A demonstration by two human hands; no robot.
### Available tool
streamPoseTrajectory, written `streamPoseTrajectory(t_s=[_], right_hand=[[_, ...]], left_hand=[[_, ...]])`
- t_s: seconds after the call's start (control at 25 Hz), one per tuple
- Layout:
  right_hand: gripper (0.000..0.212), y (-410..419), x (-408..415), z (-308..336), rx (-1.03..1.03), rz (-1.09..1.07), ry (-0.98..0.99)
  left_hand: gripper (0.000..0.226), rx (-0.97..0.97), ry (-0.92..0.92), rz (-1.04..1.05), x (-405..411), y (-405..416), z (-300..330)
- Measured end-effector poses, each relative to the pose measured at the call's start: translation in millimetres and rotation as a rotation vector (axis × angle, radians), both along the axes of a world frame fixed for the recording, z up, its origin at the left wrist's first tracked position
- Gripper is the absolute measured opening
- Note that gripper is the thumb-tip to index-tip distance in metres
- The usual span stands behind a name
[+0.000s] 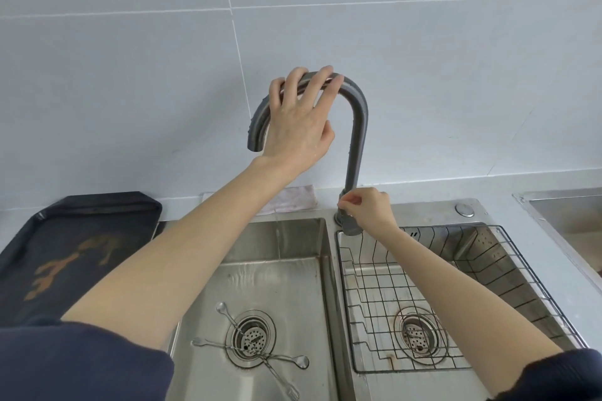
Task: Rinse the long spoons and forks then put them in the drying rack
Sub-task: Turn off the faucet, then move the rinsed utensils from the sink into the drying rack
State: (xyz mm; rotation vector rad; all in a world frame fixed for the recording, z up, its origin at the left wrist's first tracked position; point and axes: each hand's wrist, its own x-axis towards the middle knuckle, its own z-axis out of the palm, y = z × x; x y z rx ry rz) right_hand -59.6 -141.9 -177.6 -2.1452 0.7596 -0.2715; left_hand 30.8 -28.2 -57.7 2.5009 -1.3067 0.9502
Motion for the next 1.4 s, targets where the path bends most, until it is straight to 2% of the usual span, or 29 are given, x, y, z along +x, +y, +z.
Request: streamPoseTrajectory(t_s=[0.2, 0.44, 0.76, 0.92, 1.12, 1.4], right_hand=[[0.013, 6.6, -2.7, -4.4, -0.075, -0.021, 0.002], [0.024, 19.4, -23.3, 12.8, -0.177, 0.011, 0.028], [0.034, 69.9, -44.4, 3.6, -0.208, 0.269, 0.129], [0.038, 97.9, -50.0, -15.0, -0.237, 0.384, 0.220], [0.041, 128.4, -50.5, -46.2, -0.244, 0.452, 0.333], [0.035, 157.3, -40.5, -88.3, -0.225, 0.480, 0.388]], left_hand=[[0.057, 0.058, 0.002, -0.001, -1.8, 6.3, 3.6], [0.055, 0.192, 0.020, -0.021, -17.6, 31.6, 3.3], [0.050, 0.177, 0.343, -0.041, -47.8, 106.0, -46.7], [0.050, 0.236, 0.480, 0.012, -50.1, 140.7, -81.7], [0.052, 0.317, 0.630, 0.084, -50.9, 173.5, -127.1], [0.048, 0.422, 0.815, 0.125, -39.3, 199.5, -189.3]])
